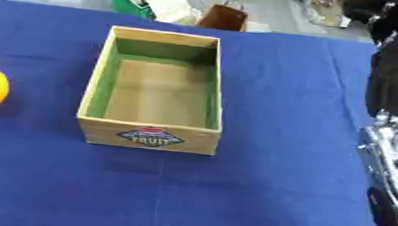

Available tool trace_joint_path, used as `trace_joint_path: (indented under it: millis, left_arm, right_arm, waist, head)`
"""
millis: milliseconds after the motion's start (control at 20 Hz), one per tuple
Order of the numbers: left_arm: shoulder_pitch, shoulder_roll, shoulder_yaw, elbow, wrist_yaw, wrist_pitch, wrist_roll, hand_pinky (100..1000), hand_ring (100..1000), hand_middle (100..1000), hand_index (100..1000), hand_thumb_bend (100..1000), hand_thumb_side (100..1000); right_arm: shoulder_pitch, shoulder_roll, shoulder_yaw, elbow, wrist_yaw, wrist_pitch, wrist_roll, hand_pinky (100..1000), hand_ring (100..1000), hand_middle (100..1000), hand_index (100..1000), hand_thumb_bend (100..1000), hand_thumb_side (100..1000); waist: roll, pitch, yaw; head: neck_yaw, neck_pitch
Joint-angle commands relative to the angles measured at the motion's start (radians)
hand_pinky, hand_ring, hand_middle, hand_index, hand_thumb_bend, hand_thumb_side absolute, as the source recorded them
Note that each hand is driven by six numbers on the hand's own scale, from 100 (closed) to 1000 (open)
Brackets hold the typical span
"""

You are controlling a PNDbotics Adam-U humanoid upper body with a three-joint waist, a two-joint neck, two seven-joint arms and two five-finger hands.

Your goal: Pick up objects on the table and place them in the box.

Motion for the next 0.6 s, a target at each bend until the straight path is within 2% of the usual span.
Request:
trace_joint_path:
  millis: [50, 300, 550, 600]
  left_arm:
    - [-0.009, 0.02, 0.008, -0.02, -0.002, 0.002, 0.001, 538, 537, 525, 669, 100, 640]
    - [-0.025, 0.079, 0.004, -0.02, -0.019, 0.02, -0.007, 547, 555, 554, 705, 100, 629]
    - [-0.055, 0.192, 0.002, 0.017, -0.086, 0.048, -0.057, 576, 591, 603, 781, 100, 633]
    - [-0.061, 0.214, 0.001, 0.033, -0.1, 0.056, -0.07, 594, 610, 618, 800, 144, 607]
  right_arm:
    - [-0.007, -0.013, -0.008, -0.014, 0.007, 0.003, 0.0, 703, 662, 605, 741, 100, 1000]
    - [-0.007, -0.015, -0.007, -0.014, 0.007, 0.003, 0.001, 702, 663, 605, 741, 100, 1000]
    - [-0.004, -0.021, -0.008, -0.014, 0.009, 0.003, 0.001, 702, 663, 606, 741, 100, 1000]
    - [-0.003, -0.023, -0.008, -0.014, 0.01, 0.003, 0.001, 702, 663, 605, 741, 100, 1000]
  waist:
    - [0.004, -0.017, 0.0]
    - [0.007, -0.018, -0.001]
    - [0.012, -0.021, 0.001]
    - [0.014, -0.022, 0.003]
  head:
    - [0.004, 0.009]
    - [0.005, 0.016]
    - [-0.018, 0.011]
    - [-0.022, 0.01]
